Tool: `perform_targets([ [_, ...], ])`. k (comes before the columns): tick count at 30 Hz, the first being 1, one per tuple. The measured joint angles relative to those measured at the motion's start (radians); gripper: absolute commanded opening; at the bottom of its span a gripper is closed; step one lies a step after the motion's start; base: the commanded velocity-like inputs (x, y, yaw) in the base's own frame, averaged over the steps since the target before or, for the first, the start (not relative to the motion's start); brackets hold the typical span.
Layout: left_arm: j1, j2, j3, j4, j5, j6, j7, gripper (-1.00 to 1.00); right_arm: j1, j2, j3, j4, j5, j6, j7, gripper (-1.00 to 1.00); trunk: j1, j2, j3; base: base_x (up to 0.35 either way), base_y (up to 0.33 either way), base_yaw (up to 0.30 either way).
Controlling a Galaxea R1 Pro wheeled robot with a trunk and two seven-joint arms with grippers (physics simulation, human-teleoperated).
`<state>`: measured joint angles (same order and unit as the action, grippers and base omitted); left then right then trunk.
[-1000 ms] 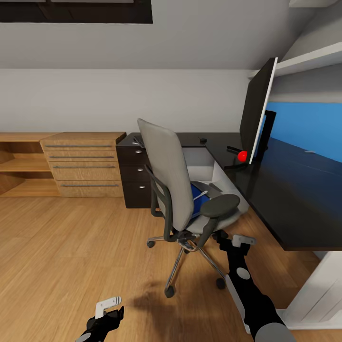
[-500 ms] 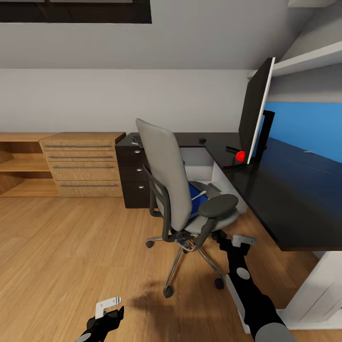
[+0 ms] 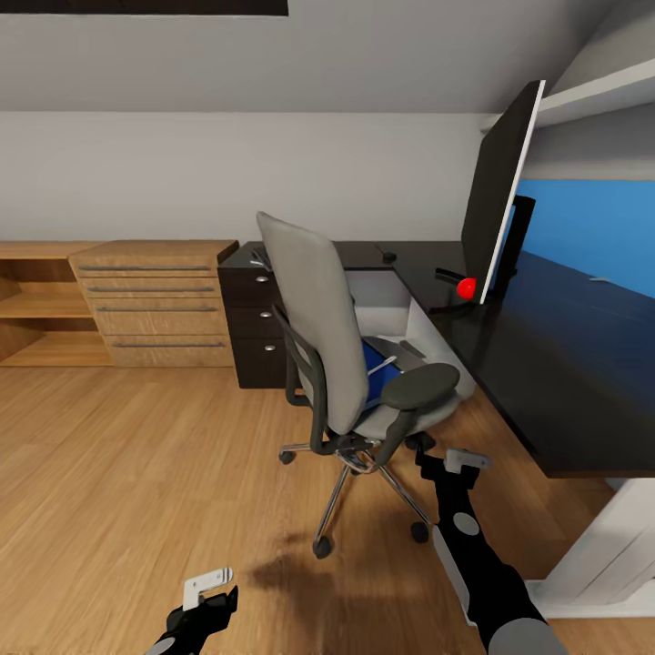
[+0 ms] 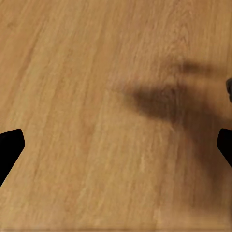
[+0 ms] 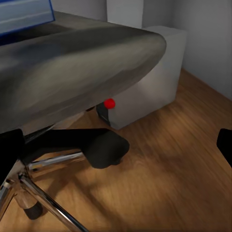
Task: In the bedroom, organize the workspace by keeping the computer under the desk, ensuring the monitor is on the desk, placing the keyboard on the desk next to the monitor, placing the mouse on the desk next to the keyboard, moving the folder from the swivel chair onto the desk next to the mouse, stacking the notebook on top of the folder with the pen on top of the notebook, and positioning the swivel chair next to the desk.
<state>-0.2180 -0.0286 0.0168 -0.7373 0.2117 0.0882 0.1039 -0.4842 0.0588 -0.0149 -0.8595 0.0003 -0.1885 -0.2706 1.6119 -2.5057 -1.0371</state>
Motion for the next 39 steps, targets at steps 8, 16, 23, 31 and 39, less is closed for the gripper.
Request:
perform_targets([
  [8, -0.001, -0.001, 0.0, 0.0, 0.0, 0.0, -0.001, 1.0, 0.0, -0.001, -0.005, -0.002, -0.001, -0.002, -0.012, 1.0, 0.0, 0.0, 0.0, 0.0, 0.0, 0.0],
  [16, -0.001, 0.0, 0.0, 0.001, 0.0, 0.0, -0.002, 1.0, 0.0, -0.001, -0.021, -0.003, 0.0, -0.026, -0.016, 1.0, 0.0, 0.0, 0.0, 0.121, -0.027, 0.0],
  [23, 0.0, 0.0, 0.0, 0.001, 0.0, 0.0, -0.002, 1.0, 0.0, -0.001, -0.024, -0.002, 0.001, -0.041, -0.017, 1.0, 0.0, 0.0, 0.0, 0.066, -0.016, 0.0],
  [31, 0.0, 0.0, 0.0, 0.002, 0.0, 0.0, -0.002, 1.0, 0.0, 0.0, -0.022, -0.002, 0.002, -0.044, -0.017, 1.0, 0.0, 0.0, 0.0, 0.007, -0.002, 0.0],
  [39, 0.0, 0.0, 0.0, 0.001, 0.0, 0.0, -0.001, 1.0, 0.0, 0.007, -0.021, -0.001, 0.0, -0.044, -0.018, 1.0, 0.0, 0.0, 0.0, 0.001, 0.0, 0.028],
])
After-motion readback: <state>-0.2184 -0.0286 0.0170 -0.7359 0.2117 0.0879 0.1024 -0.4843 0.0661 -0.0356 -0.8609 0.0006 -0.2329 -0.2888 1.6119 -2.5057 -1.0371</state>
